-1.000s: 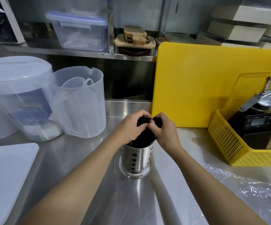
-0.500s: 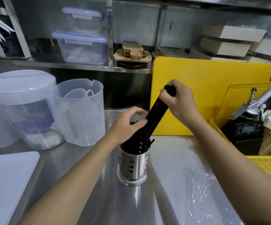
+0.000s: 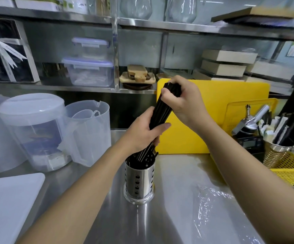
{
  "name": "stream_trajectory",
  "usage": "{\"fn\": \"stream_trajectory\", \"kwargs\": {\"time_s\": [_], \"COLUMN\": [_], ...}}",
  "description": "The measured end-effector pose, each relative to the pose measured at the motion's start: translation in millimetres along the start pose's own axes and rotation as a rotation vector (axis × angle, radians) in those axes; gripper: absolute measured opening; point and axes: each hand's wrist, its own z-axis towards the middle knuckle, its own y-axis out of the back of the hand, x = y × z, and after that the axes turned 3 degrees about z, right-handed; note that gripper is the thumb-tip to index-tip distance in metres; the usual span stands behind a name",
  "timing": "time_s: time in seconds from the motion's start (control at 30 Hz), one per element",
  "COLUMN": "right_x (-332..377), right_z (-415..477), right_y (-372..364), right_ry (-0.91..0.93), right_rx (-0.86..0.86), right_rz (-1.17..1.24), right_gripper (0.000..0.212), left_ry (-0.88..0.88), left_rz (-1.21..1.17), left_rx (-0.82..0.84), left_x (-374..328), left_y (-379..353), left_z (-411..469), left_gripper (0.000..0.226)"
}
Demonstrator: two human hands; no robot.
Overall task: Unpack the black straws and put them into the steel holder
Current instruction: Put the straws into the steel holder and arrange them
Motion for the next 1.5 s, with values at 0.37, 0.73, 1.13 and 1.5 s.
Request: {"fn": "stream_trajectory", "kwargs": {"time_s": [0.37,0.73,1.13,1.5], "right_x": [0,-7,-12,-21], "right_z": [-62,-118,-144,-157], "right_y": [-14,-30,-26,-19], "right_ry": [-0.315,-0.479,-0.510,-0.561], "right_rx": [0.007,0.141,0.090,0.159], "right_rz": [0.435,0.445,0.525,0.629], "right_gripper": [0.013,0.027,0.030,0.013], "left_ry": [0.232,0.409,0.461,0.474], "left_rz": [-0.458,-0.863,-0.822,-0.870], "left_rx": [-0.009,-0.028,-0.022,0.091], "left_x": [-12,-6,6,8], "left_y": [-37,-54,-64,-66], "left_z": [-50,-103,-118,-129], "left_gripper": [0.017,0.016,0.022,0.019]}}
